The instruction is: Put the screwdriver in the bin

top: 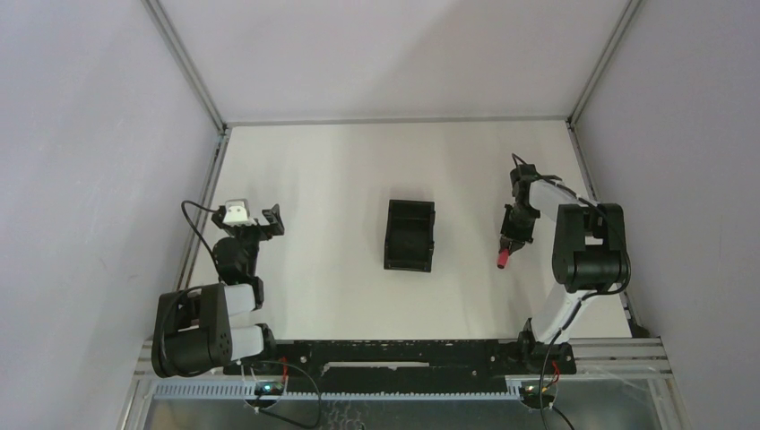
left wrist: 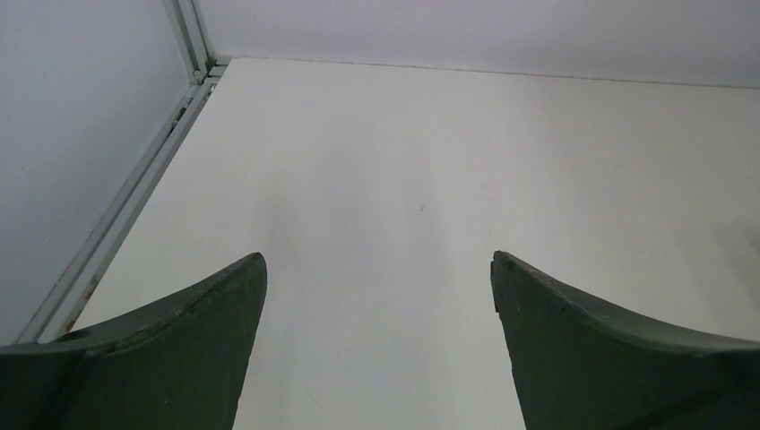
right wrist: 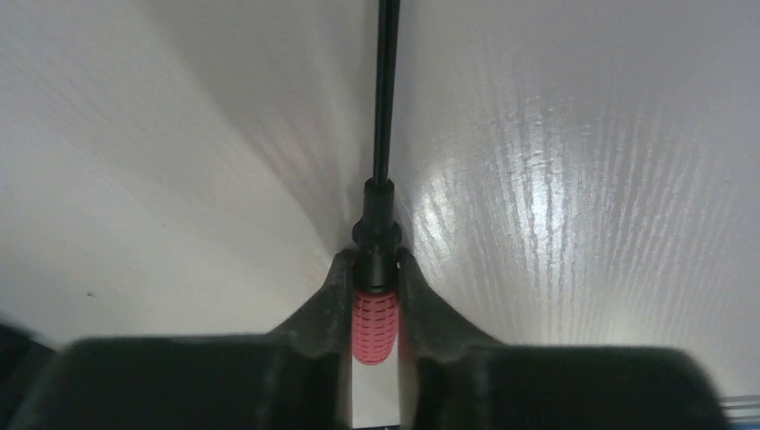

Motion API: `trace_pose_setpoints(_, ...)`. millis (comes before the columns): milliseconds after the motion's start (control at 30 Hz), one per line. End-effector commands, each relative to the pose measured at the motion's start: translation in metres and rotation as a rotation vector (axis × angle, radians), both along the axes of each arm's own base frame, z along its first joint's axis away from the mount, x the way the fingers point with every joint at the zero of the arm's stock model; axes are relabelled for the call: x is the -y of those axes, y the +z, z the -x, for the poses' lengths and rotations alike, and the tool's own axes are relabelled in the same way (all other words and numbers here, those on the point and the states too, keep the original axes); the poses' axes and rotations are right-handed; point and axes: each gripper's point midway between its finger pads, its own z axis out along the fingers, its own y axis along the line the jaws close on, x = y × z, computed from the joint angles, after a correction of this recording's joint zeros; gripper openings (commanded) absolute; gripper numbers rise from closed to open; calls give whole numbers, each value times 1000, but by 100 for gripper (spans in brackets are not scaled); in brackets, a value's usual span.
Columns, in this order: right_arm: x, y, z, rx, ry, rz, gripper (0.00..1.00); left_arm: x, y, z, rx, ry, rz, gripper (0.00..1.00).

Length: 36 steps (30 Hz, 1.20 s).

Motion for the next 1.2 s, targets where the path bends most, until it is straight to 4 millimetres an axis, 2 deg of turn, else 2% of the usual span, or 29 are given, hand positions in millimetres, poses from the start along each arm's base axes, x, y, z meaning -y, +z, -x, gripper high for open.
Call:
trace_pose_setpoints(0, -2, -9, -20, 77, 65, 43, 4, 1, 7, 0, 27, -3, -7, 100)
trace_pose_setpoints(33, 0, -3, -19, 79, 71, 46, 0, 1, 7, 0, 28, -2, -8, 100)
trace_pose_setpoints(100, 2, 15, -16, 76, 86, 45, 0, 0, 6, 0, 27, -2, -7, 100)
trace_pose_setpoints(233, 3, 68, -7, 40, 107, 26, 0, 0, 7, 0, 28, -2, -8, 100)
trace_pose_setpoints(300, -3, 91, 3, 5, 116, -9, 0, 0, 7, 0, 27, -3, -8, 100)
trace_pose_setpoints(533, -4, 172, 8, 51, 126, 15, 0, 0, 7, 0, 28, -2, -8, 100)
trace_pose_setpoints(600, -5, 187, 8, 79, 127, 28, 0, 0, 7, 0, 27, -2, -7, 100)
trace_pose_setpoints(733, -21, 196, 1, 132, 136, 34, 0, 0, 7, 0, 28, -2, -7, 100)
trace_pose_setpoints(833, -57, 201, -18, 242, 163, -19, 0, 0, 7, 0, 28, -2, -7, 100)
trace_pose_setpoints(1033, -178, 213, -39, 357, 375, -171, 0, 1, 6, 0, 26, -3, -7, 100)
trace_pose_setpoints(1167, -240, 222, -42, 392, 527, -195, 0, 0, 7, 0, 28, -1, -7, 100)
